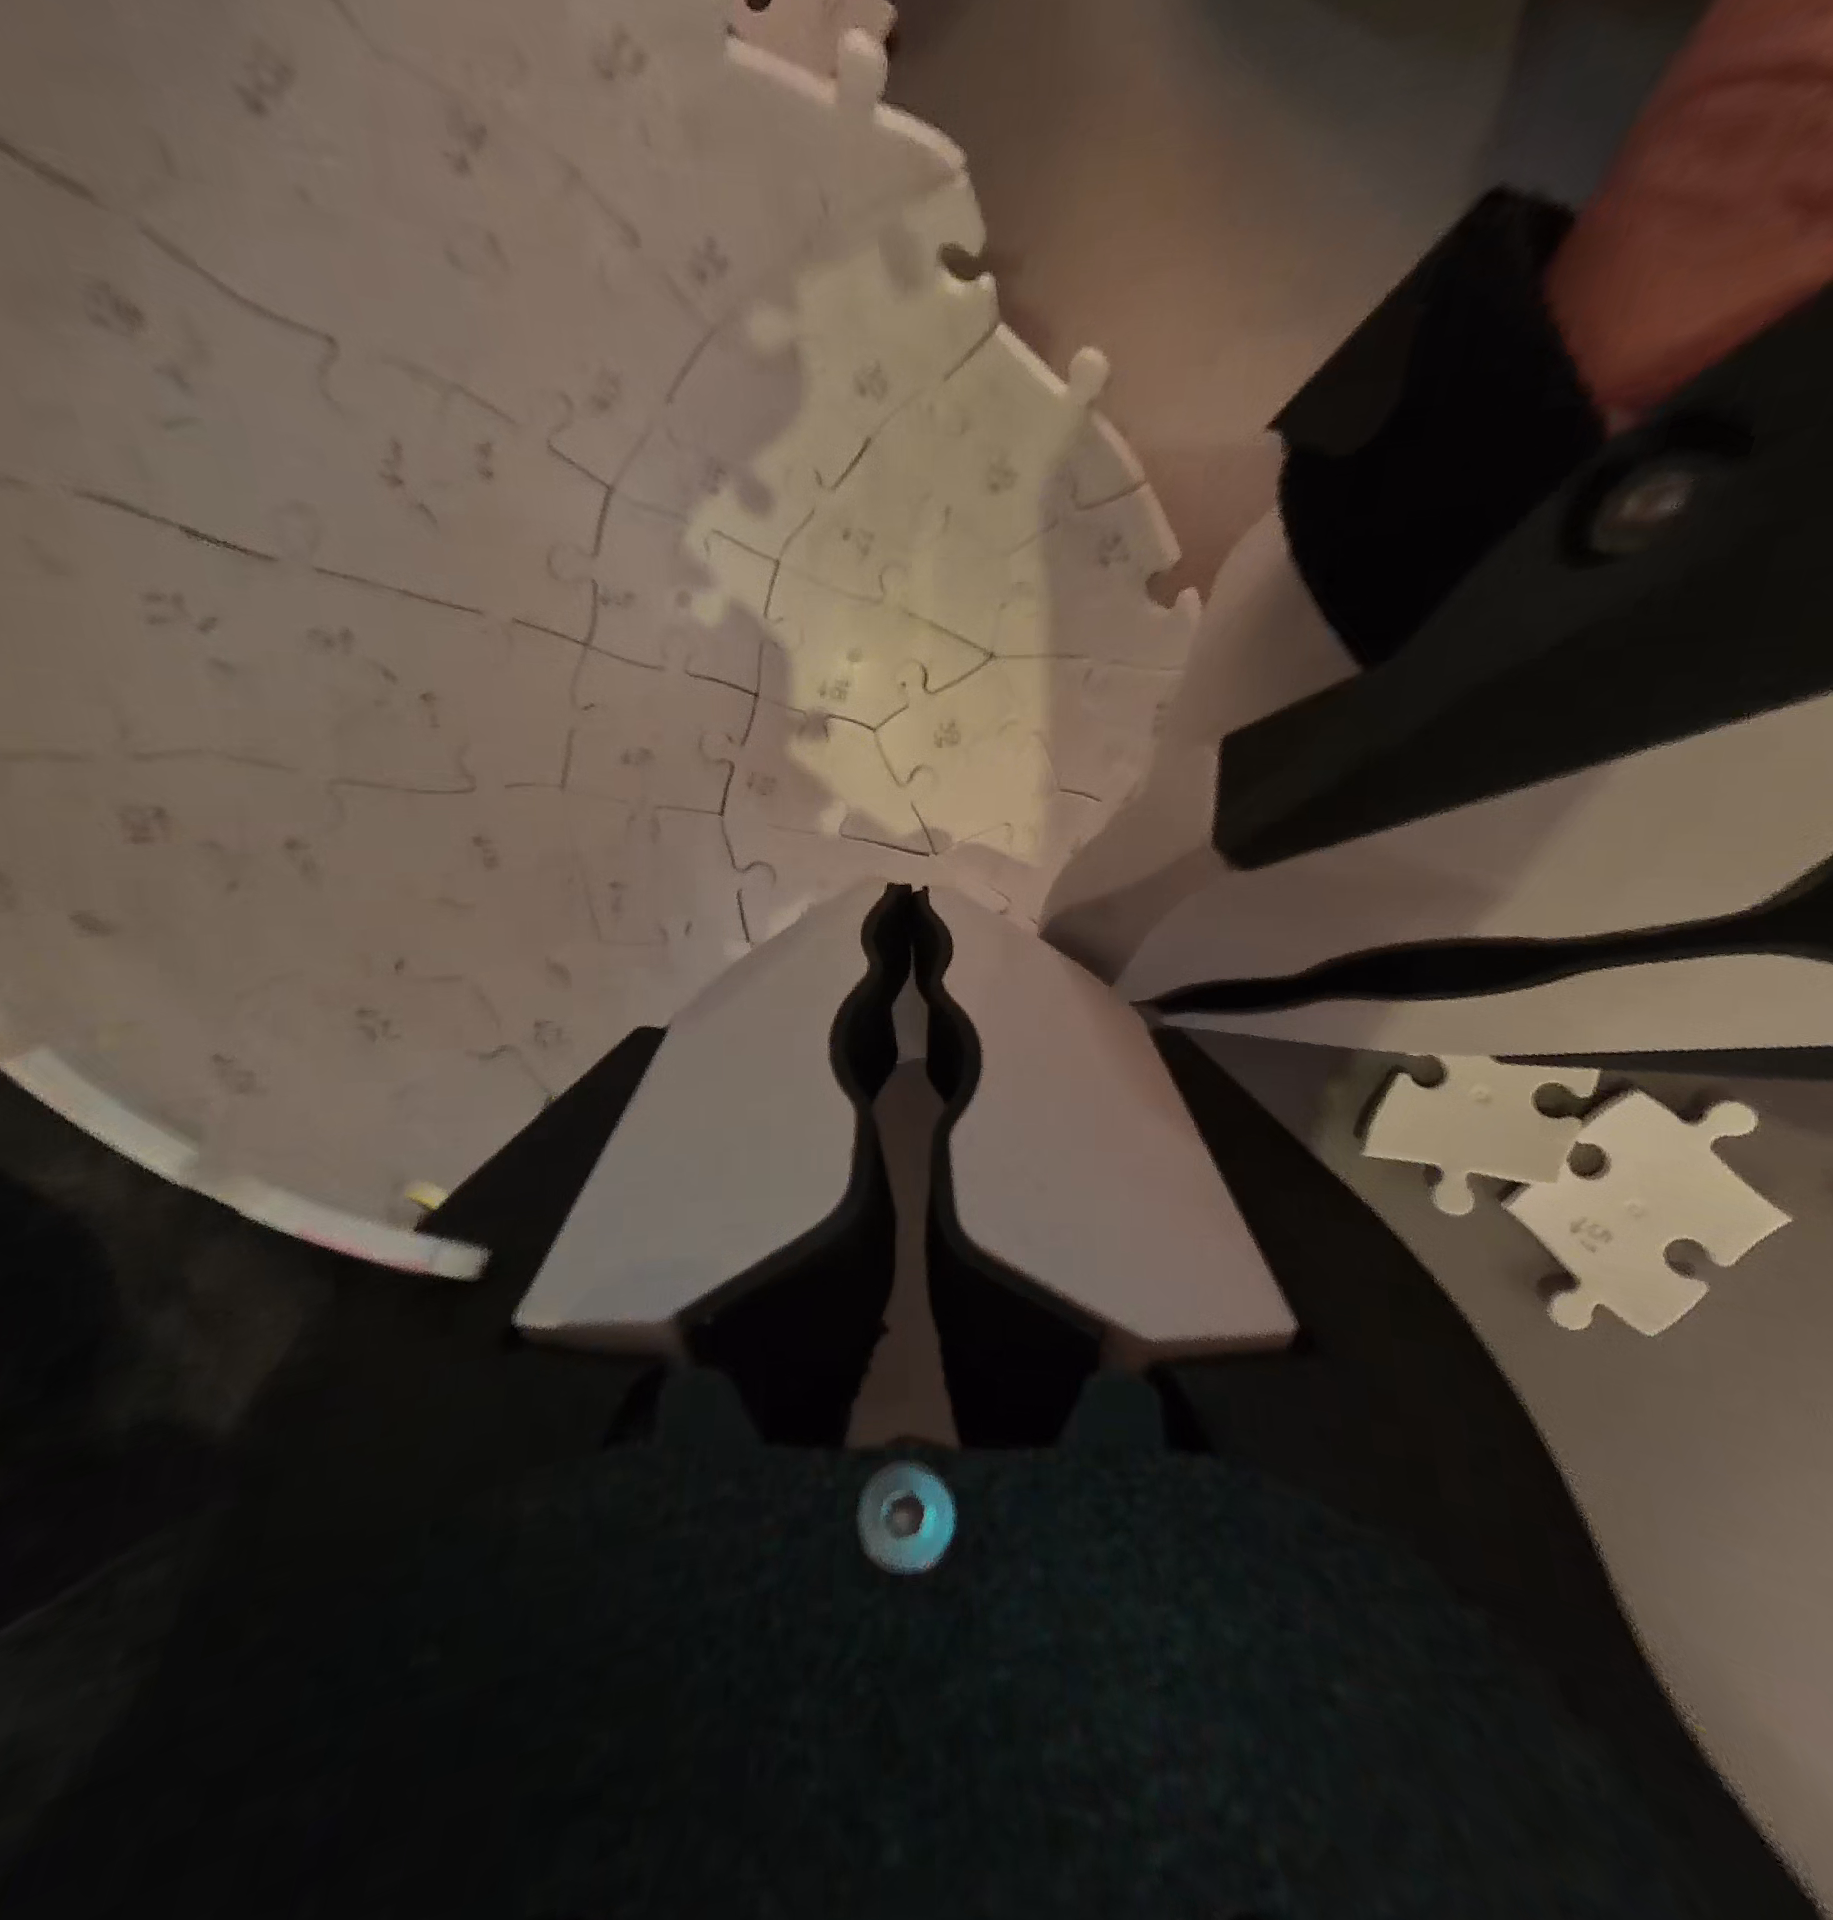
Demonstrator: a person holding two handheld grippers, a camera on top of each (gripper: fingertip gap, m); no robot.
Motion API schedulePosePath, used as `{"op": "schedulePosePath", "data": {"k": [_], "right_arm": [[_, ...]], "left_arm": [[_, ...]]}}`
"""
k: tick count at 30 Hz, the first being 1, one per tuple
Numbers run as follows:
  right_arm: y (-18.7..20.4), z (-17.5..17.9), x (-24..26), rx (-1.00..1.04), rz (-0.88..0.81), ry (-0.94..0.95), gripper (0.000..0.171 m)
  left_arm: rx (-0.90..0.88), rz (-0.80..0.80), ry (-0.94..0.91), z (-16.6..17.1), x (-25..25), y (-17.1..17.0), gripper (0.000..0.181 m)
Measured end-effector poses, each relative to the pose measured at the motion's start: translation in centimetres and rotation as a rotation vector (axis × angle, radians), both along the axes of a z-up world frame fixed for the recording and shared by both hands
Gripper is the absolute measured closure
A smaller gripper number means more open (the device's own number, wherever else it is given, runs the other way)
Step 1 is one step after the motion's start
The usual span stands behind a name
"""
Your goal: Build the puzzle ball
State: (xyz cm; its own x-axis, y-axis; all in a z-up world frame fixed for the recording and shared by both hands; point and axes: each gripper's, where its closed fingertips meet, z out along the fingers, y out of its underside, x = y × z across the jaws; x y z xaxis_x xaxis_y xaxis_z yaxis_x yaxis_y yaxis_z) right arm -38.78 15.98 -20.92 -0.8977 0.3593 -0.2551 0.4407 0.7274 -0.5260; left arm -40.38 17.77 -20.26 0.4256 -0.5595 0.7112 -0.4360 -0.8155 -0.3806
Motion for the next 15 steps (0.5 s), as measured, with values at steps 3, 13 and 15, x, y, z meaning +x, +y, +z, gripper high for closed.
{"op": "schedulePosePath", "data": {"k": [3,13,15], "right_arm": [[0.2,0.0,-0.1,0.024,0.0,0.016,0.171],[0.2,0.0,0.0,0.055,-0.009,0.0,0.171],[0.2,-0.1,-0.1,0.052,-0.015,-0.006,0.171]], "left_arm": [[-0.002,0.017,-0.017,0.3,-0.2,0.3,0.176],[0.104,0.18,-0.046,2.9,-3.6,2.2,0.176],[0.087,0.16,-0.026,2.2,-3.5,1.5,0.176]]}}
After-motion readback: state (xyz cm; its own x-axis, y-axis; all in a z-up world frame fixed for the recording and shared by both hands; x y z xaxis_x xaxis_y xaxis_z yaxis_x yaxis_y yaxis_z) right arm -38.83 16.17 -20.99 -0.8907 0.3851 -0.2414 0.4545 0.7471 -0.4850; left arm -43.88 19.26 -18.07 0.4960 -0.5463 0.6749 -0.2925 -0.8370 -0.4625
